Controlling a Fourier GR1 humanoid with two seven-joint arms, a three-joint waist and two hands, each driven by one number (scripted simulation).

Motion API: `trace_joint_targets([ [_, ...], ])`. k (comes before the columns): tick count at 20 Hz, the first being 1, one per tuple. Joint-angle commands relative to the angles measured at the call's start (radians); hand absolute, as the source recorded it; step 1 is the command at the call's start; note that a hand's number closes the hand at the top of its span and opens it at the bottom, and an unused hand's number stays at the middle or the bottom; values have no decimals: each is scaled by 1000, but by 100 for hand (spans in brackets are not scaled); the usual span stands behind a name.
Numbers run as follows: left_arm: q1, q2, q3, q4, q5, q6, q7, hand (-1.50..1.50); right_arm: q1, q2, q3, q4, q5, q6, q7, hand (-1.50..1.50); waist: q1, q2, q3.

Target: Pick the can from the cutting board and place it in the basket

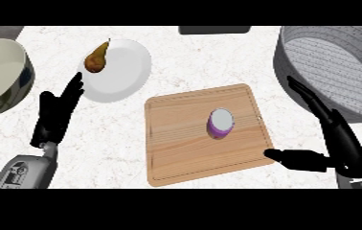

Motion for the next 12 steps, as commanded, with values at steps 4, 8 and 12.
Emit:
trace_joint_targets([
  [4, -1, -10, -2, 22, -5, -12, -20, 0, 57, -279, 31, -245, -49, 321, 307, -150, 10, 3, 3],
  [8, -17, -13, 15, -16, 5, -24, 3, 0, 79, -312, -40, -424, -181, 405, 489, -150, 29, 6, 7],
  [12, -41, -28, 19, -8, -38, -31, 38, 0, 138, -275, -98, -518, -184, 442, 561, -150, 33, 9, 8],
])
